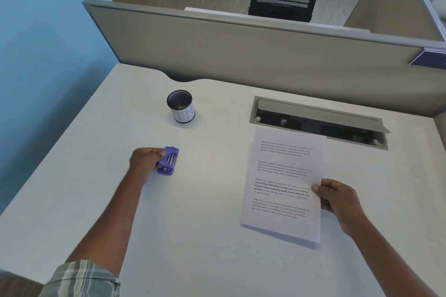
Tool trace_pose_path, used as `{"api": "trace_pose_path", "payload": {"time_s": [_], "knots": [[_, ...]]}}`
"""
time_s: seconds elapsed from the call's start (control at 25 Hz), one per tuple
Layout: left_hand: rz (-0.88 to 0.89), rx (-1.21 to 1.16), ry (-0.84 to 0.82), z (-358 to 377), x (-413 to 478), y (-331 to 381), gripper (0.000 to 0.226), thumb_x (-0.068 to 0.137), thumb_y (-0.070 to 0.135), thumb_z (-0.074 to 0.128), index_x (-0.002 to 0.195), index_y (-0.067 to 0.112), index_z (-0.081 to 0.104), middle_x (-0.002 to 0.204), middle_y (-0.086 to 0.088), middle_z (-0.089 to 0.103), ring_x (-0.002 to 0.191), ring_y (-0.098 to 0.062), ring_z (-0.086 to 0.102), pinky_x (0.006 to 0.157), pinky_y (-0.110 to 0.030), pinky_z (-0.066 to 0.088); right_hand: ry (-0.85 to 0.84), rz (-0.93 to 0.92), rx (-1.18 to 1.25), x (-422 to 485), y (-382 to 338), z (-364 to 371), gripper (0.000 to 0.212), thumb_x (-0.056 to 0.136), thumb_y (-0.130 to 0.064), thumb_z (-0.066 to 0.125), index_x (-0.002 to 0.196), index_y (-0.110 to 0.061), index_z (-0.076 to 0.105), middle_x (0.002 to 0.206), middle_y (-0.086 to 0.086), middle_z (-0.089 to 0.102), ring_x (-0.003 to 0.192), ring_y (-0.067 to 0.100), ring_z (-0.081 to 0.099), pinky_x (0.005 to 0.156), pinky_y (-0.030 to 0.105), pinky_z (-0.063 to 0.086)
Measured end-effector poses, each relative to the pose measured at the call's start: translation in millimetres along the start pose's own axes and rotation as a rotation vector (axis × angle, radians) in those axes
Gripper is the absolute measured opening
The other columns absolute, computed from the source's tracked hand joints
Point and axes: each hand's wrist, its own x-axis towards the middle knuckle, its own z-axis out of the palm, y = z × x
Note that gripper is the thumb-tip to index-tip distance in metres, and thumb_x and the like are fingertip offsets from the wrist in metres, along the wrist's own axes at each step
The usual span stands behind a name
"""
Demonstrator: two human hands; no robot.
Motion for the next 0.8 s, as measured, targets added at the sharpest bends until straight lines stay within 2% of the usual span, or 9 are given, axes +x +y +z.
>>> {"api": "trace_pose_path", "payload": {"time_s": [0.12,0.28,0.36,0.48,0.6,0.72,0.8], "knots": [[-0.007,-0.047,-0.015,7,-5,-1,0.031,0.101,-0.004,0.072,0.130,-0.016,0.070,0.115,-0.024,0.071,0.101,-0.034,0.066,0.091,-0.041,0.061,-0.001,0.002,0.013,0,2,0,0.014,0.096,-0.003,0.080,0.110,-0.002,0.081,0.100,0.017,0.086,0.077,0.024,0.084,0.065,0.030,0.068],[-0.015,-0.108,-0.070,31,-26,1,0.024,0.099,-0.003,0.074,0.121,-0.011,0.073,0.110,-0.022,0.074,0.081,-0.026,0.071,0.065,-0.025,0.067,-0.013,0.001,0.022,-3,1,-6,0.016,0.096,-0.005,0.080,0.112,-0.003,0.081,0.103,0.017,0.086,0.082,0.028,0.084,0.068,0.032,0.069],[-0.029,-0.125,-0.101,49,-38,2,0.016,0.098,-0.003,0.075,0.114,-0.005,0.076,0.106,-0.021,0.075,0.077,-0.024,0.072,0.059,-0.022,0.067,-0.013,-0.002,0.023,-5,1,-11,0.016,0.097,-0.005,0.079,0.112,-0.003,0.082,0.104,0.017,0.086,0.083,0.028,0.085,0.068,0.033,0.069],[-0.046,-0.134,-0.155,83,-57,2,0.005,0.096,-0.003,0.077,0.099,0.001,0.078,0.098,-0.019,0.078,0.073,-0.021,0.075,0.056,-0.022,0.065,0.004,-0.008,0.028,-9,0,-21,0.015,0.097,-0.005,0.079,0.111,-0.004,0.082,0.103,0.016,0.086,0.082,0.028,0.085,0.067,0.032,0.069],[-0.050,-0.139,-0.197,123,-77,0,0.008,0.095,-0.003,0.078,0.091,0.004,0.079,0.092,-0.016,0.079,0.068,-0.018,0.077,0.056,-0.023,0.064,0.029,-0.002,0.045,-12,1,-35,0.016,0.098,-0.005,0.078,0.113,-0.004,0.082,0.105,0.016,0.086,0.087,0.031,0.085,0.069,0.035,0.070],[-0.066,-0.149,-0.252,164,-99,-3,0.009,0.095,-0.004,0.078,0.089,0.004,0.079,0.088,-0.014,0.079,0.061,-0.013,0.078,0.055,-0.022,0.063,0.053,0.011,0.054,-14,4,-50,0.017,0.098,-0.005,0.078,0.115,-0.004,0.081,0.106,0.016,0.086,0.096,0.039,0.084,0.079,0.042,0.071],[-0.074,-0.142,-0.285,188,-112,-5,0.007,0.095,-0.004,0.078,0.090,0.002,0.079,0.091,-0.016,0.079,0.064,-0.015,0.077,0.056,-0.023,0.064,0.064,0.024,0.058,-15,5,-60,0.018,0.098,-0.006,0.078,0.116,-0.003,0.080,0.107,0.017,0.086,0.100,0.043,0.083,0.089,0.049,0.069]]}}
